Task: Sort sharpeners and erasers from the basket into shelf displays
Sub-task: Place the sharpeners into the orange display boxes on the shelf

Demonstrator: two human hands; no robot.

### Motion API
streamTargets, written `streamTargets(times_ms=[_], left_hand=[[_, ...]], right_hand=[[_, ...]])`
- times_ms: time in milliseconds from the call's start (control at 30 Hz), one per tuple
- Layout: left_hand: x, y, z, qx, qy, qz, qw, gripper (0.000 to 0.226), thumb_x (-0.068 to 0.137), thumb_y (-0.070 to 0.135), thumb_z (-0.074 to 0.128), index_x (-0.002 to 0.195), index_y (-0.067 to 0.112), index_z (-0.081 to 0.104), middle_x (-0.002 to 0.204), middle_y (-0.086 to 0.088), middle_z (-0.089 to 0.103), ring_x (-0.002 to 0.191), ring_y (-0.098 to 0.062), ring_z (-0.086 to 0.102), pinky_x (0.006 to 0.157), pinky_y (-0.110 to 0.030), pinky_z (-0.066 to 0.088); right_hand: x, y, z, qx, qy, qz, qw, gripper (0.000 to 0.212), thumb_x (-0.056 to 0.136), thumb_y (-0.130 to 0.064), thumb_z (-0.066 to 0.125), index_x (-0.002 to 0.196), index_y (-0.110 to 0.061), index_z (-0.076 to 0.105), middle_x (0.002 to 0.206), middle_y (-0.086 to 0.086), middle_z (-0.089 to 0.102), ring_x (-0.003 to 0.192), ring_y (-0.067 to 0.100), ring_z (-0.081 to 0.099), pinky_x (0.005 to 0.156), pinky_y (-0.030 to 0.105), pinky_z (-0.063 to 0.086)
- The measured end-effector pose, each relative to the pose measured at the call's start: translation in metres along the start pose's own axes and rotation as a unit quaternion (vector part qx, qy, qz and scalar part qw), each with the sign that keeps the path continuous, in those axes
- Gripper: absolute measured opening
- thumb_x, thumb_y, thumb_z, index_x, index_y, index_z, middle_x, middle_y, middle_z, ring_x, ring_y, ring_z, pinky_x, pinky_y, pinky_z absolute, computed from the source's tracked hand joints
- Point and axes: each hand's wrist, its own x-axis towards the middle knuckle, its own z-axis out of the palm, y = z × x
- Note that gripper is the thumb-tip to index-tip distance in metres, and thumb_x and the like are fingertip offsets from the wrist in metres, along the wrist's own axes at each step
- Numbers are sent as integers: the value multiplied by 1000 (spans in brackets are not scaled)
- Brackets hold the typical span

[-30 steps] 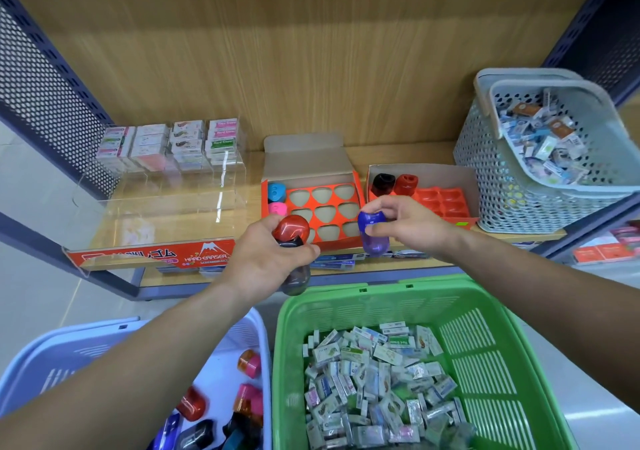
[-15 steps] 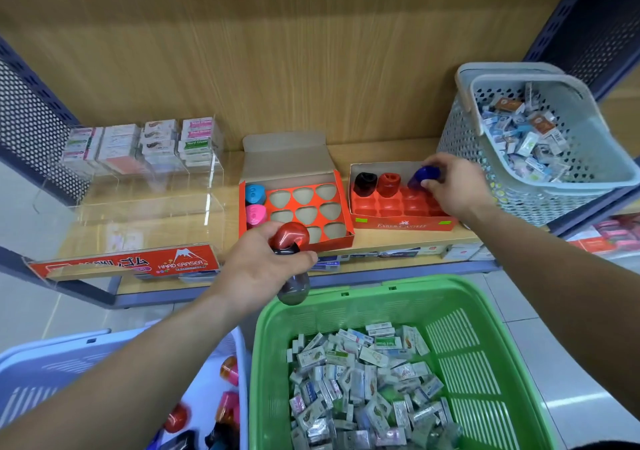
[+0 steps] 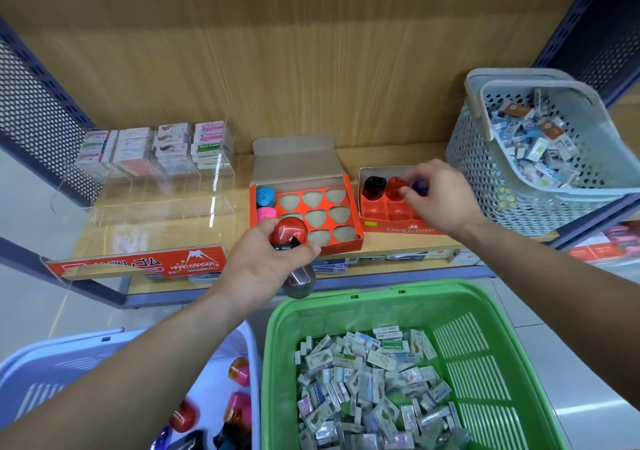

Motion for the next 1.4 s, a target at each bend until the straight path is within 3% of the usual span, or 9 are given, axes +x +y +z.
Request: streamTargets(times_ms=[100,200,333,567,667,833,1000,1267,1400], left_hand=[[1,1,-7,-22,27,-12,999,28,78,29,85,98,17,71,91,0,77,87,-19,71,85,-34,55],[-1,6,-9,-48,46,-13,998,30,81,29,82,100,11,69,78,-2,72,69,-15,65,62,-26,53],[-7,14,-9,-81,51,-17,995,31,84,28,80,99,7,63,66,-2,66,46,-6,59,42,-18,44],[-11,14,-20,-100,4,-20,995,40,82,38,75,108,11,60,85,-6,73,71,-17,69,56,-27,52],[-8,10,-25,-62,1,-12,998,26,87,17,77,107,15,60,79,-4,70,66,-13,66,52,-24,49],[-9,7,-23,-30,-16,-2,999,23,84,15,79,103,19,66,68,4,68,61,-10,63,49,-20,47],[-6,4,-21,-16,-9,-10,1000,22,85,12,78,101,19,65,72,2,70,62,-12,64,49,-21,48],[0,-6,-14,-24,-55,-43,997,18,95,1,62,99,18,62,100,-16,67,85,-20,67,75,-33,61],[-1,-9,-14,-24,-72,-22,997,24,94,0,64,105,22,65,98,-6,68,89,-22,71,77,-32,61]], right_hand=[[-30,-62,2,184,-156,-12,970,9,92,-24,72,101,-28,69,86,-14,67,73,1,64,72,24,52],[-58,-107,15,356,-285,-12,890,24,91,-20,73,113,-23,63,84,-2,71,78,19,72,69,30,55],[-75,-137,27,433,-320,1,843,38,88,-7,75,119,-17,54,81,10,69,81,33,72,75,38,60],[-72,-130,27,441,-333,28,833,36,95,-2,64,130,-5,54,98,10,59,80,22,73,80,31,60],[-68,-124,26,437,-318,49,840,33,94,-4,66,124,1,53,100,12,65,80,20,74,83,34,60],[-68,-125,28,436,-302,30,847,50,92,-3,68,135,-15,43,100,20,72,81,26,73,79,38,59],[-68,-122,36,439,-287,48,850,37,99,-11,61,133,-16,47,105,14,70,87,26,72,80,40,62],[-29,-52,28,286,-125,67,948,24,92,-16,71,108,-32,64,110,-7,70,99,16,69,91,38,56],[-3,-22,22,128,-42,63,989,29,89,-22,75,109,-29,55,106,-6,67,88,10,67,72,16,47]])
